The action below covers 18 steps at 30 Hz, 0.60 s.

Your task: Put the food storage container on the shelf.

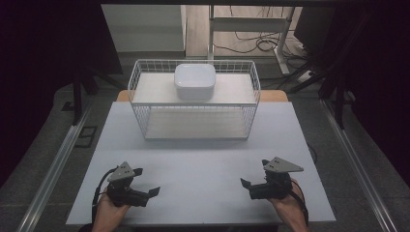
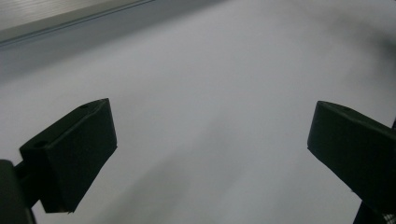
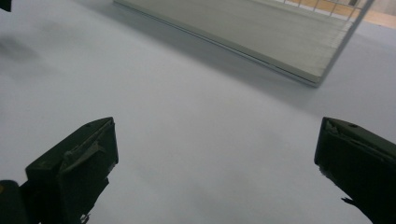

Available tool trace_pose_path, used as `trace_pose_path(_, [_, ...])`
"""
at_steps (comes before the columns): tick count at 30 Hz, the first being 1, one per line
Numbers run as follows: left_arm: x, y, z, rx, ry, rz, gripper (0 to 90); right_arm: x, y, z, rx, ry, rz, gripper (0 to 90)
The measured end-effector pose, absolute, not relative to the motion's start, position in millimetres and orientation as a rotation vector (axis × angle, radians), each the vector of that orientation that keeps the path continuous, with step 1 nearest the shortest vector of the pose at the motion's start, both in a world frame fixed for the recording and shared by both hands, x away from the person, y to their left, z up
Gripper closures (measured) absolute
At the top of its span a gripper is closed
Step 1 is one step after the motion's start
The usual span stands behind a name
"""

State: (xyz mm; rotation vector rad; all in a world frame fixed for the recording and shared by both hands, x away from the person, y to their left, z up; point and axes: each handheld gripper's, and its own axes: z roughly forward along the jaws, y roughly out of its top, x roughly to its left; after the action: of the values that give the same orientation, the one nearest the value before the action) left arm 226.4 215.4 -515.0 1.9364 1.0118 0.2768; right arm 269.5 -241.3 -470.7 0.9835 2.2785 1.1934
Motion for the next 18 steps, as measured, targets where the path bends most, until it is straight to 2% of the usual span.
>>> trace_pose_path(18, [208,240,-528,1.917,1.105,0.299,0.9,254,-280,-487,1.149,2.231,1.122,0.0])
